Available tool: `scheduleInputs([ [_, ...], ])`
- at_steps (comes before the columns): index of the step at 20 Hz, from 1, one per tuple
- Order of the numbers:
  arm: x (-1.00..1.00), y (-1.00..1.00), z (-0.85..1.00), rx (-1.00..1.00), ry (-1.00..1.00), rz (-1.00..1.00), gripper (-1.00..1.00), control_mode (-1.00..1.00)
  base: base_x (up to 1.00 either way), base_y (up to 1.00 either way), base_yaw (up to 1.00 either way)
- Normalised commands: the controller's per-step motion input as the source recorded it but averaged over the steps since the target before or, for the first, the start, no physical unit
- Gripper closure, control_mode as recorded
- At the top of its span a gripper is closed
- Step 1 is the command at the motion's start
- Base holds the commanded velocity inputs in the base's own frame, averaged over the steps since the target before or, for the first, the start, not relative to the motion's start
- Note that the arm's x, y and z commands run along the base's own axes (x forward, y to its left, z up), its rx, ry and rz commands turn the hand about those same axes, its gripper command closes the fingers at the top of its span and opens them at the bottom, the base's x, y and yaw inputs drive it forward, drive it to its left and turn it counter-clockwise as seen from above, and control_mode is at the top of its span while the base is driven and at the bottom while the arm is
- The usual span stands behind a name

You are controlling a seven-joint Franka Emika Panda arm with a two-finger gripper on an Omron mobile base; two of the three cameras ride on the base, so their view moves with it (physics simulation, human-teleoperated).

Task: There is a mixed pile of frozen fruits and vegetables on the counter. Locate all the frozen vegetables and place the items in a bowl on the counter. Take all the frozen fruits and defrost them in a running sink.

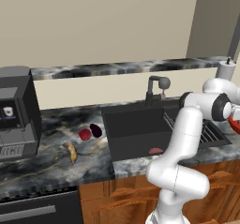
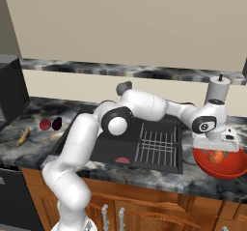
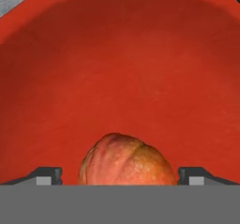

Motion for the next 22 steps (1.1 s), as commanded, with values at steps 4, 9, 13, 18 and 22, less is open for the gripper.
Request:
scheduleInputs([
  [4,-0.07,0.02,0.47,0.0,0.06,-0.03,-1.0,-1.0,0.0,0.0,0.0],
  [9,-0.22,0.16,0.65,0.0,-0.03,-0.05,-1.0,-1.0,0.0,0.0,0.0],
  [13,-0.41,0.84,0.22,0.05,-0.15,0.0,-1.0,-1.0,0.0,0.0,0.0],
  [18,-0.38,1.0,0.08,0.0,-0.17,0.0,-1.0,-1.0,0.0,0.0,0.0],
  [22,-0.17,1.0,0.16,-0.07,-0.07,0.0,-1.0,-1.0,0.0,0.0,0.0],
])
